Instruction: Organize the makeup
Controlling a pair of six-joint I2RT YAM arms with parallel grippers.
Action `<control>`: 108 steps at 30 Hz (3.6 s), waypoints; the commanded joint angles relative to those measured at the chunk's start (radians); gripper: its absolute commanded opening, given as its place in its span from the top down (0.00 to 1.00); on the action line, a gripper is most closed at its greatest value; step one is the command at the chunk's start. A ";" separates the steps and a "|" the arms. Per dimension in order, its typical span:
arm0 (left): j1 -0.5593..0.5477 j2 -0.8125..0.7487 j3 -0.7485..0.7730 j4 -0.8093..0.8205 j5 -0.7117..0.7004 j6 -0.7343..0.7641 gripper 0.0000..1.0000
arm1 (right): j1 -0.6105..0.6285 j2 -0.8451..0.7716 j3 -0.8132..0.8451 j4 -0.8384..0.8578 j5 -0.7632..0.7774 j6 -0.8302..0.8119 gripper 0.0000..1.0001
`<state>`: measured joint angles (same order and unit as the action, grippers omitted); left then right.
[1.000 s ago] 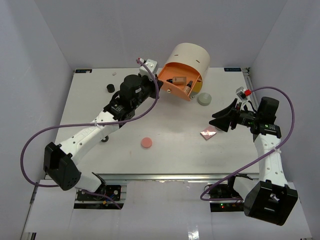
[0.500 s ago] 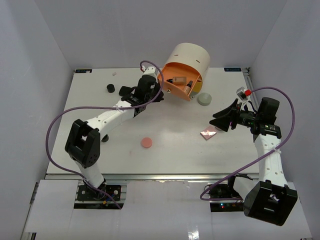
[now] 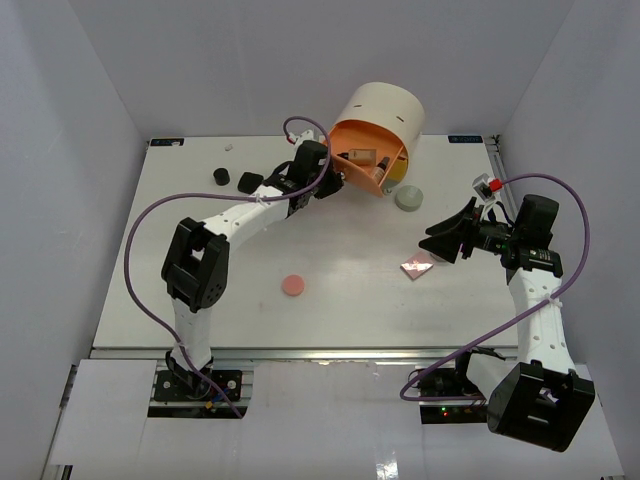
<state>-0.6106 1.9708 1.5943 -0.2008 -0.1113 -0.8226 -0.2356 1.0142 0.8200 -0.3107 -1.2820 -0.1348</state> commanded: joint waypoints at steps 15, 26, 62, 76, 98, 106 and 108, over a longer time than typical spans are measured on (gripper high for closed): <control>0.003 0.131 0.326 0.050 0.059 -0.016 1.00 | -0.005 -0.017 -0.004 0.030 0.009 0.018 0.33; 0.003 0.124 0.309 0.114 0.059 -0.018 0.95 | -0.004 -0.036 -0.014 0.025 -0.016 -0.055 0.32; 0.003 0.332 0.509 0.315 0.105 -0.114 0.91 | 0.035 -0.080 -0.032 -0.041 0.077 -0.372 0.32; 0.003 0.300 0.426 0.394 0.199 -0.131 0.89 | 0.035 -0.081 -0.032 -0.041 0.103 -0.367 0.32; 0.033 -0.505 -0.507 0.532 0.254 0.210 0.25 | 0.074 0.124 0.289 0.140 0.446 -0.195 0.22; 0.049 -0.910 -0.892 0.491 0.282 0.230 0.14 | 0.247 0.423 0.614 0.242 0.937 -0.163 0.11; 0.052 -1.010 -0.975 0.478 0.282 0.218 0.12 | 0.273 0.521 0.678 0.242 0.967 -0.190 0.10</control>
<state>-0.5653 1.1332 0.7557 0.3306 0.1486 -0.6172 -0.0093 1.3958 1.3703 -0.1489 -0.5580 -0.3244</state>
